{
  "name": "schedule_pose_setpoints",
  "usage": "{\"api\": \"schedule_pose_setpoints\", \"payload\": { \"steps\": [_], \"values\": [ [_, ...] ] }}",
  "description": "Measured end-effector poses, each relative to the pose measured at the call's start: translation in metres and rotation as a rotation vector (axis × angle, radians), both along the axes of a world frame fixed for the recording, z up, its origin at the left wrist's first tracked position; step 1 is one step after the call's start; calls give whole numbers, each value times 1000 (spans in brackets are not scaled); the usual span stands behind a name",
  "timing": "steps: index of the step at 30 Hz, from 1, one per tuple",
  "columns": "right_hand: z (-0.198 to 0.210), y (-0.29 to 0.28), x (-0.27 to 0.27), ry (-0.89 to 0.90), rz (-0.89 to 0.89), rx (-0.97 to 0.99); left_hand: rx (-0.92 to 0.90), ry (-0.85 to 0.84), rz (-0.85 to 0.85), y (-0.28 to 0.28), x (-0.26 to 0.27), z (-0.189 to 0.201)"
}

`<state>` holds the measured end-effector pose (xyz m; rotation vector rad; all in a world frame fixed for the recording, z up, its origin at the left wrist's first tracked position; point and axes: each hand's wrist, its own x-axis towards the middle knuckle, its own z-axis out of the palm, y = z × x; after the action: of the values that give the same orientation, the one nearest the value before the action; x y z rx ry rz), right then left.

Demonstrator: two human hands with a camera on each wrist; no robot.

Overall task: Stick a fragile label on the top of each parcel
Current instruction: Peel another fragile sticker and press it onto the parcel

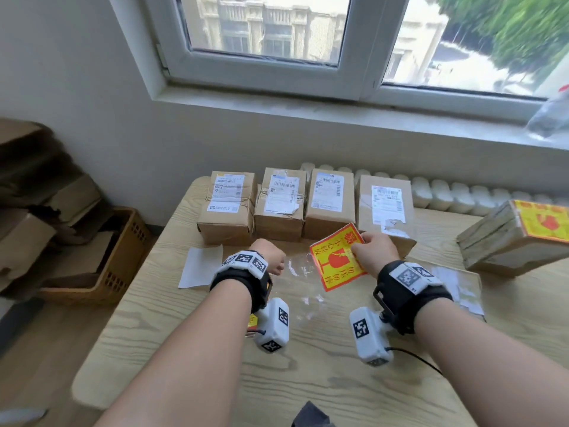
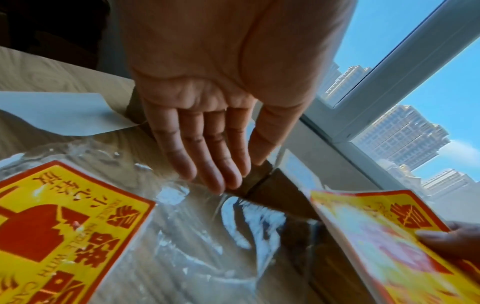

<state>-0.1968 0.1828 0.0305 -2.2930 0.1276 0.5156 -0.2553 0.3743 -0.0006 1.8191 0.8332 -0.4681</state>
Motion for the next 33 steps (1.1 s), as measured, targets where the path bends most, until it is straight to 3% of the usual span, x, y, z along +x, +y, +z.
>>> {"api": "schedule_pose_setpoints", "payload": {
  "steps": [4,11,17,33],
  "values": [
    [21,-17,2,-18,7,106,-105,-75,-69,-23,0,27],
    [34,-33,-15,34,259,101,-154,-323,-52,-39,0,51],
    [38,-36,-22,62,375,80,-40,-338,-143,-47,-7,56],
    [44,-35,-20,81,472,29,-109,-273,-150,-50,-6,64]
  ]
}}
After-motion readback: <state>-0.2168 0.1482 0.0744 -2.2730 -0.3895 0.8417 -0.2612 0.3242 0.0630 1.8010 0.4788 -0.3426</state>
